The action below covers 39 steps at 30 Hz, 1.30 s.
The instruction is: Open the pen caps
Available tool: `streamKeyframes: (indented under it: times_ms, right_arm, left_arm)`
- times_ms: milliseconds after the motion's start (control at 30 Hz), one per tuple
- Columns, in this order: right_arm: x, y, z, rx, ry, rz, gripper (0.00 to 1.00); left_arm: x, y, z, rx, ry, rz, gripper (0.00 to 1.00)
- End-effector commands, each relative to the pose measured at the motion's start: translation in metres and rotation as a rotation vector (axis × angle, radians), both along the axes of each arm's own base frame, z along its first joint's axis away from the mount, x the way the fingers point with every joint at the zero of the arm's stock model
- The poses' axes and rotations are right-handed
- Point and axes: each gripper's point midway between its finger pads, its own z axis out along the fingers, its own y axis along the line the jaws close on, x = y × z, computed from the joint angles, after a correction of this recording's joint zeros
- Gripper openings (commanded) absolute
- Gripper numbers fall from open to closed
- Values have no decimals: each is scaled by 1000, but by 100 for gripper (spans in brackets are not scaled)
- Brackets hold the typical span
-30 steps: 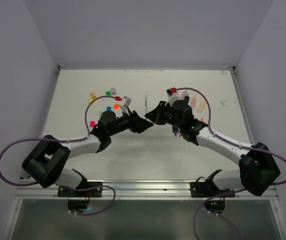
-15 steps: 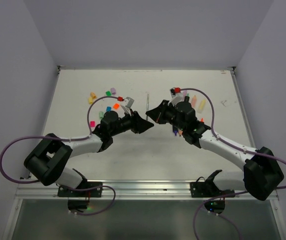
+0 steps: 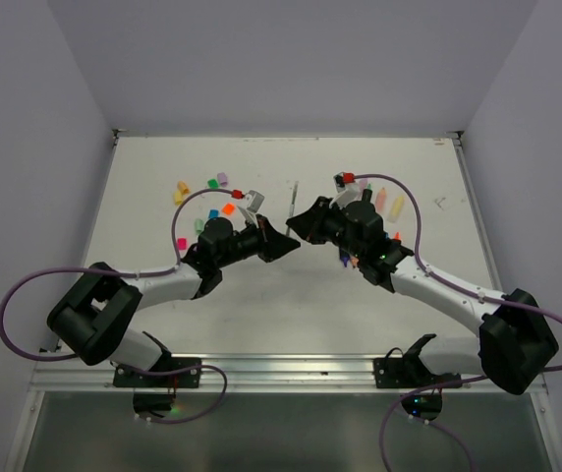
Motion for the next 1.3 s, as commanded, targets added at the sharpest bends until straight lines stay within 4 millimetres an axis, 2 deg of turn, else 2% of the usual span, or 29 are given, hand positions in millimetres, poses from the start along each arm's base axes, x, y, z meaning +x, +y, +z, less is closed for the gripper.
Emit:
streamKeyframes:
  times_ms: [0,67,133,200,300,333,367,467,533,733,933,1100,1133,1200,1233,1267]
  right_arm:
    - [-2,7,21,52,-55,23,21]
    - [-2,11,15,37,-38,39,28]
    - [-2,14,17,43,-40,56,32]
    - [1,17,15,40,-31,55,32]
    - [4,19,11,27,-23,54,17]
    - [6,19,9,16,-16,44,0]
    - [9,17,9,8,-12,26,0]
    - [22,1,5,-27,-21,-84,0]
    - [33,-12,8,-60,-45,-149,0]
    - [81,-54,32,-51,-97,-309,0]
    - [116,-83,48,-24,-133,-430,0]
    - [130,-106,59,-10,-167,-498,0]
    - [132,-116,61,-11,-175,-524,0]
    - [133,-131,60,-13,-175,-550,0]
    - [133,-133,68,8,-207,-553,0]
    - [132,-138,64,-5,-210,-562,0]
  left_arm:
    - [3,-3,12,-2,-57,-17,0]
    - [3,-5,14,-2,-63,-28,0]
    - [4,-6,15,7,-62,-33,0]
    - [3,-7,16,7,-64,-37,0]
    - [3,-8,17,4,-64,-43,0]
    - [2,-9,15,7,-60,-47,0]
    - [2,-10,14,9,-56,-50,0]
    - [1,-12,6,27,-39,-50,0]
    - [-1,-11,-6,56,-18,-54,0]
    - [-8,-7,-32,105,9,-63,0]
    - [-11,-1,-33,118,-19,-49,0]
    - [-14,1,-33,124,-29,-50,0]
    - [-14,2,-30,122,-35,-46,0]
    - [-16,3,-33,127,-32,-51,0]
    - [-17,3,-33,127,-32,-54,0]
    - [-17,2,-33,122,-33,-58,0]
